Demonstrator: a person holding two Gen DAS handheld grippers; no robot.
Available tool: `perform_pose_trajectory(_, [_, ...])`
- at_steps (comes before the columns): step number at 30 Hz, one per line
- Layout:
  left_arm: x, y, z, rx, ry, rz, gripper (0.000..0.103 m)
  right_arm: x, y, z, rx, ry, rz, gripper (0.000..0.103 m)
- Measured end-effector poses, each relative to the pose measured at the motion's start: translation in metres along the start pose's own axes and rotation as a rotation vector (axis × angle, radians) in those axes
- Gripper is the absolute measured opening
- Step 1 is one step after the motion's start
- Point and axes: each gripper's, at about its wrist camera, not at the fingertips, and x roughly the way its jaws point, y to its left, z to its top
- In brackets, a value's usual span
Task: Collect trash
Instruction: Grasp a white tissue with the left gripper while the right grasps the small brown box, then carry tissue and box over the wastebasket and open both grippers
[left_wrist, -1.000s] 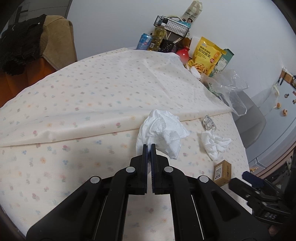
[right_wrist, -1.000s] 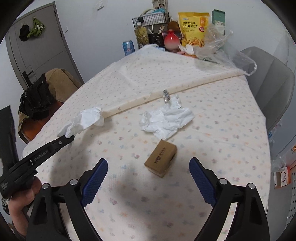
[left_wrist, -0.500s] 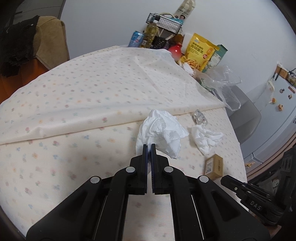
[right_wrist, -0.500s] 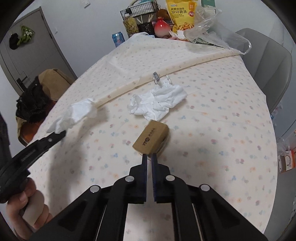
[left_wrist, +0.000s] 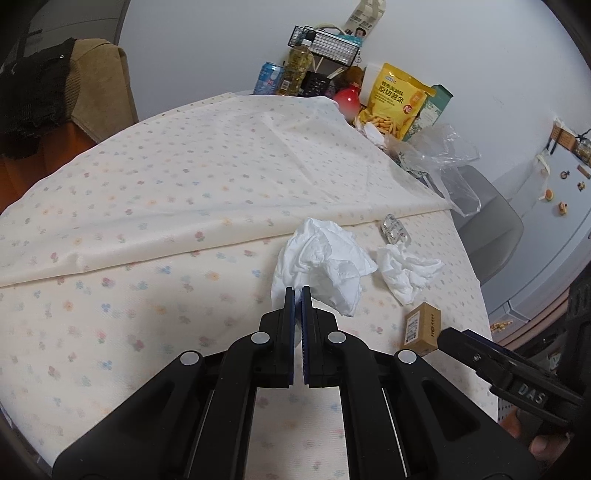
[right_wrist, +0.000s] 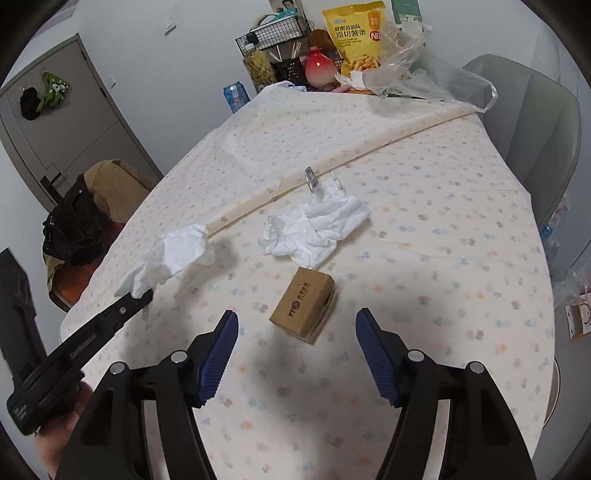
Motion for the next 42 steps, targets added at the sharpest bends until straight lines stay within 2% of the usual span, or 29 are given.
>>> perform_pose_trajectory(7, [-0.010, 0.014, 0.001, -0.016, -0.007, 0.006, 0.004, 0.019, 0.007, 0.008, -0.001, 0.023, -0.043, 0.065])
perform_pose_trajectory(9, [-0.008, 0.017, 0.001, -0.023, -0.004, 0.004, 0.004, 0.022, 0.008, 0.007, -0.009, 0.034, -0.047, 0.050])
perform_pose_trajectory(10, [-0.007, 0.017, 0.001, -0.024, -0.001, 0.001, 0.004, 0.024, 0.008, 0.006, -0.007, 0.050, -0.042, 0.045])
perform_pose_trajectory(11, [-0.007, 0.016, 0.001, -0.023, 0.000, -0.001, 0.004, 0.024, 0.007, 0.004, 0.004, 0.062, -0.031, 0.035])
perform_pose_trajectory(12, [-0.007, 0.015, 0.000, -0.021, 0.001, -0.004, 0.004, 0.023, 0.006, 0.004, 0.014, 0.069, -0.014, 0.031])
perform_pose_trajectory(17, [-0.007, 0.006, -0.003, -0.008, 0.004, -0.018, 0.004, 0.002, 0.008, 0.000, -0.011, 0.028, -0.005, 0.029])
perform_pose_trajectory(24, [-0.005, -0.020, -0.008, 0.029, 0.015, -0.046, 0.004, -0.027, -0.014, -0.012, 0.020, -0.009, 0.020, 0.028])
perform_pose_trajectory(31, [-0.003, -0.064, -0.014, 0.106, 0.018, -0.079, 0.004, -0.064, -0.053, -0.025, 0.076, -0.073, 0.036, 0.028])
perform_pose_trajectory(42, [0.003, -0.144, -0.031, 0.229, 0.054, -0.168, 0.004, -0.119, -0.142, -0.045, 0.203, -0.179, -0.014, 0.028])
